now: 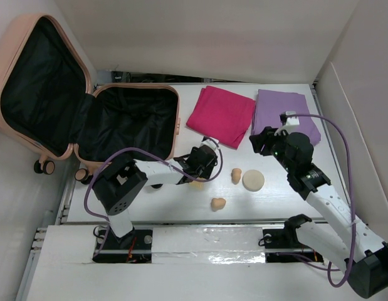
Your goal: Pack the luggage
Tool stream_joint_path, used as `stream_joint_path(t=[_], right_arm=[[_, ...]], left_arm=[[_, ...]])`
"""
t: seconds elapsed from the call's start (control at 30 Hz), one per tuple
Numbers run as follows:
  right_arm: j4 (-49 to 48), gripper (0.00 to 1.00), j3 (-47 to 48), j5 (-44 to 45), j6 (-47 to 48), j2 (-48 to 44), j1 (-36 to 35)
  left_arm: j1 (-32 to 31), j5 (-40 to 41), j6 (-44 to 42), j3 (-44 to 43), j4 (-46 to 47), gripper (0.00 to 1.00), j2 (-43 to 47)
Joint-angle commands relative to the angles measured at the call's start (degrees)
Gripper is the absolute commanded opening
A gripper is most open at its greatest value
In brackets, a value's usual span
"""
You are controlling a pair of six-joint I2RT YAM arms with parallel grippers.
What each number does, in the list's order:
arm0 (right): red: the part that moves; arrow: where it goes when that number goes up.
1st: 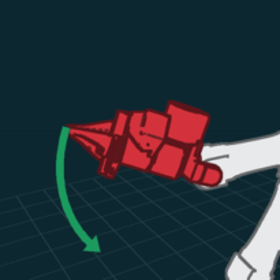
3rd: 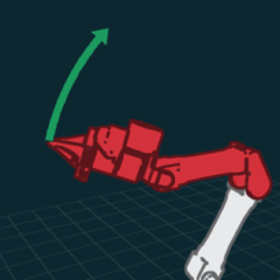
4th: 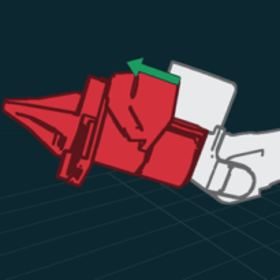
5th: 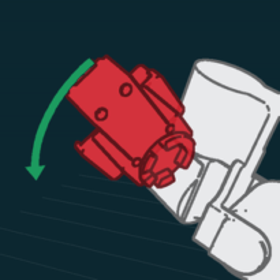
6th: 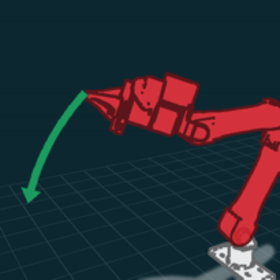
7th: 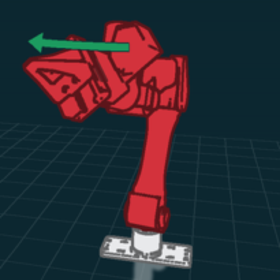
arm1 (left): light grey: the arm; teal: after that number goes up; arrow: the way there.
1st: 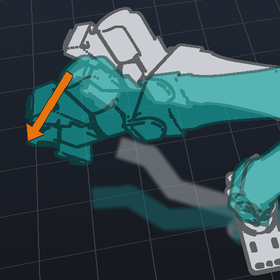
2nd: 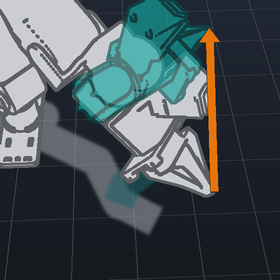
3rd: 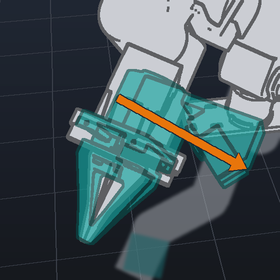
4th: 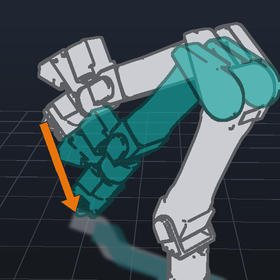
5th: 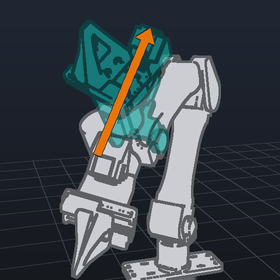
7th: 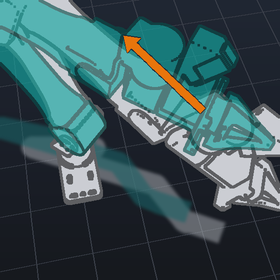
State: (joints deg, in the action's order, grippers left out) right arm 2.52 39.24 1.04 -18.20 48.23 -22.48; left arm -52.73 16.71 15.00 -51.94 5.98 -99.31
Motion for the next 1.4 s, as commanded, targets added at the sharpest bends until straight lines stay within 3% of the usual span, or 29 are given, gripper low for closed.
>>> stream_joint_path(t=[0.0, 0.03, 0.17, 0.33, 0.5, 0.73, 0.8, 0.9, 0.97, 1.0, 1.03, 1.07, 1.1, 1.13, 1.2, 1.27, 1.33, 1.37], right_arm=[[-3.2, 0.49, -0.2, -0.5, 0.3, -1.2, -0.2], [-3.1, 0.49, -0.2, -0.5, 0.3, -1.3, -0.2], [-3.2, 0.49, -0.2, -0.1, 0.1, -1.6, -0.2], [-3.2, 0.49, -0.1, -0.6, 0.2, -1.7, -0.2], [-3.5, 0.49, -0.5, -3.5, 0.4, -1.6, -0.2], [-3.9, 0.49, 0.0, -5.9, 0.8, 0.3, -1.3], [-3.8, 0.54, 0.0, -5.3, 1.0, 0.6, -1.9], [-3.3, 0.6, 0.0, -4.1, 1.2, 1.4, -2.4], [-2.7, 0.6, 0.8, -3.2, 1.4, 2.1, -2.9], [-0.7, 0.57, 1.0, -2.8, 1.5, 2.6, -3.4], [-0.1, 0.49, 1.2, -2.3, 1.5, 3.5, -3.4], [0.6, 0.42, 1.3, -1.5, 1.5, 4.1, -4.4], [1.5, 0.29, 1.2, -1.3, 1.3, 4.7, -4.9], [1.9, 0.08, 1.0, -1.3, 1.1, 5.3, -6.5], [2.9, 0.05, 0.1, 1.3, 0.3, 7.4, -8.6], [4.1, 0.17, -0.4, 4.8, -0.6, 9.4, -12.1], [6.7, 0.44, -1.0, 7.2, -2.5, 10.3, -13.9], [7.1, 0.49, -1.6, 9.2, -3.2, 10.6, -15.4]], left_arm=[[0.3, -0.5, -1.2, -1.5, 2.4, 0.45, -0.5], [0.3, -0.1, -1.0, -0.9, 2.9, 0.37, -0.2], [0.3, 2.0, -0.2, -1.5, 2.8, 0.3, 2.0], [0.9, 4.6, 1.8, -6.2, 1.3, 0.3, 8.5], [4.1, 13.8, 4.1, -12.0, -5.1, 0.33, 14.7], [23.5, 14.1, 9.5, -10.8, -6.8, 0.37, 25.1], [28.5, 15.8, 10.6, -9.8, -6.3, 0.39, 25.4], [33.9, 13.8, 13.4, -9.5, -5.0, 0.53, 23.2], [34.8, 12.3, 14.3, -9.7, -5.3, 0.74, 21.2], [34.8, 12.4, 14.8, -9.8, -5.4, 0.82, 20.9], [34.8, 12.0, 15.3, -9.8, -5.4, 0.89, 21.1], [34.8, 9.3, 15.5, -9.2, -4.5, 0.9, 21.7], [34.8, 8.0, 15.7, -8.6, -3.6, 0.9, 22.6], [33.9, 6.8, 15.7, -7.8, -2.3, 0.89, 25.1], [30.2, 4.7, 15.6, -5.4, 0.7, 0.86, 28.0], [25.5, 1.2, 15.7, -2.5, 3.3, 0.78, 31.8], [20.9, 0.3, 15.3, -0.4, 5.0, 0.62, 34.5], [15.8, 0.4, 15.3, 1.6, 6.5, 0.57, 35.1]])
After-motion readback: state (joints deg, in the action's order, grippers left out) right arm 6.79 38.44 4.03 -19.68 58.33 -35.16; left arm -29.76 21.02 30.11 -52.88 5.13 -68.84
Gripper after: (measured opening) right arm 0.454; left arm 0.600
